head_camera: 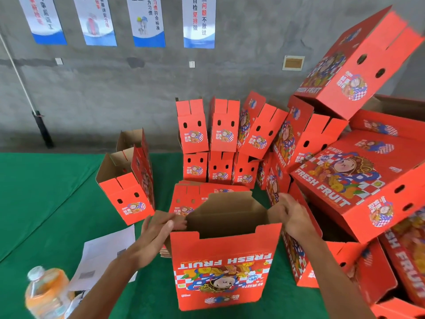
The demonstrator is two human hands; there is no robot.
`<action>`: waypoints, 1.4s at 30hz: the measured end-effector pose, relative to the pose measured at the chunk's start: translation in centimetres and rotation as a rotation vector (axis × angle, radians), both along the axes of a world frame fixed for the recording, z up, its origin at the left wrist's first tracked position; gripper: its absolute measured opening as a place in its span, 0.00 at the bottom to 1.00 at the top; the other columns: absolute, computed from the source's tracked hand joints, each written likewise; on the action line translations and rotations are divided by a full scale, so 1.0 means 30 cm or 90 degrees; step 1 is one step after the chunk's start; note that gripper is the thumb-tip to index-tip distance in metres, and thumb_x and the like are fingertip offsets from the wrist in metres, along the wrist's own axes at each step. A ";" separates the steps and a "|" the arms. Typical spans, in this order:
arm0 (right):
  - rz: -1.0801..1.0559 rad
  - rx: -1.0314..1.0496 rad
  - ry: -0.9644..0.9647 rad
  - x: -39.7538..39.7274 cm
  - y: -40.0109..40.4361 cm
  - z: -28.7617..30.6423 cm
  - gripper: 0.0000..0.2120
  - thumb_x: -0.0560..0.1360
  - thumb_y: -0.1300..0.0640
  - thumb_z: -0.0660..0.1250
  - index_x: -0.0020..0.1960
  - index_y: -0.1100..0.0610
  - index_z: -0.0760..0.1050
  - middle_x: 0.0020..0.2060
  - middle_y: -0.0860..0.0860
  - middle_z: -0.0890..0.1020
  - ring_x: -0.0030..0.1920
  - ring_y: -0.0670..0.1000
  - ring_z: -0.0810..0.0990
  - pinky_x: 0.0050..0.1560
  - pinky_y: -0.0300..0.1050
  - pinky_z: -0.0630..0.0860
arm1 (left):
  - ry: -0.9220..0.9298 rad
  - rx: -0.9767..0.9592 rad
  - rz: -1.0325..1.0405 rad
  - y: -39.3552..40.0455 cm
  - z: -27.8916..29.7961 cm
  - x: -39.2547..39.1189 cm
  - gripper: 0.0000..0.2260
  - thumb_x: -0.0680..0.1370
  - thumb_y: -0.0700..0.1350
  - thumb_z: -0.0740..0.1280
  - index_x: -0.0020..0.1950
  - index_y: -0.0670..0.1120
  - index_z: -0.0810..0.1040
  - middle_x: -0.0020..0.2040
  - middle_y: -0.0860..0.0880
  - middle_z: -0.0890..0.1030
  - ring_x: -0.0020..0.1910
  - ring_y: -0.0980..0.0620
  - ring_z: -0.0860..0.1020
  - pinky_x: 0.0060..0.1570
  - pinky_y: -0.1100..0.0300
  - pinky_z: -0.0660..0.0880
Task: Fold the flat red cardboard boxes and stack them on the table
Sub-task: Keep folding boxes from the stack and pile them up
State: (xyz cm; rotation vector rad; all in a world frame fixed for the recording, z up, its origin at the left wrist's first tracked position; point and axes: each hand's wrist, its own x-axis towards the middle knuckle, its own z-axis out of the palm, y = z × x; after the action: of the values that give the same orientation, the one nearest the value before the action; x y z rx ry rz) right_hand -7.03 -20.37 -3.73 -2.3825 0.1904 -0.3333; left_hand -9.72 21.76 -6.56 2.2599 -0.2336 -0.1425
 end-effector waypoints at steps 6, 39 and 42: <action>-0.024 0.078 -0.006 0.018 0.000 -0.022 0.31 0.83 0.66 0.62 0.82 0.49 0.58 0.73 0.53 0.74 0.73 0.52 0.74 0.70 0.51 0.72 | -0.019 0.009 0.021 -0.062 0.033 -0.017 0.28 0.72 0.80 0.39 0.59 0.81 0.74 0.66 0.71 0.72 0.75 0.58 0.61 0.79 0.38 0.37; 0.160 0.041 0.094 -0.037 0.170 -0.107 0.40 0.75 0.53 0.71 0.74 0.26 0.53 0.63 0.35 0.63 0.68 0.45 0.61 0.72 0.55 0.64 | -0.332 0.048 -0.075 -0.258 -0.060 0.017 0.17 0.85 0.54 0.61 0.73 0.65 0.67 0.58 0.64 0.81 0.52 0.61 0.81 0.55 0.56 0.79; 0.191 0.178 0.044 -0.048 0.164 -0.132 0.20 0.81 0.51 0.61 0.69 0.31 0.72 0.71 0.35 0.68 0.75 0.44 0.63 0.77 0.59 0.62 | -0.302 -0.043 -0.018 -0.269 -0.071 0.041 0.10 0.87 0.49 0.59 0.65 0.56 0.76 0.51 0.62 0.83 0.52 0.60 0.80 0.57 0.56 0.76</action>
State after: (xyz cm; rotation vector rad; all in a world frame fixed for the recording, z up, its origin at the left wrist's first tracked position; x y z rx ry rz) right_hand -8.48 -15.45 -7.69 -2.1067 -0.0850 -0.0764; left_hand -8.50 13.68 -8.69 2.1944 -0.5119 0.3869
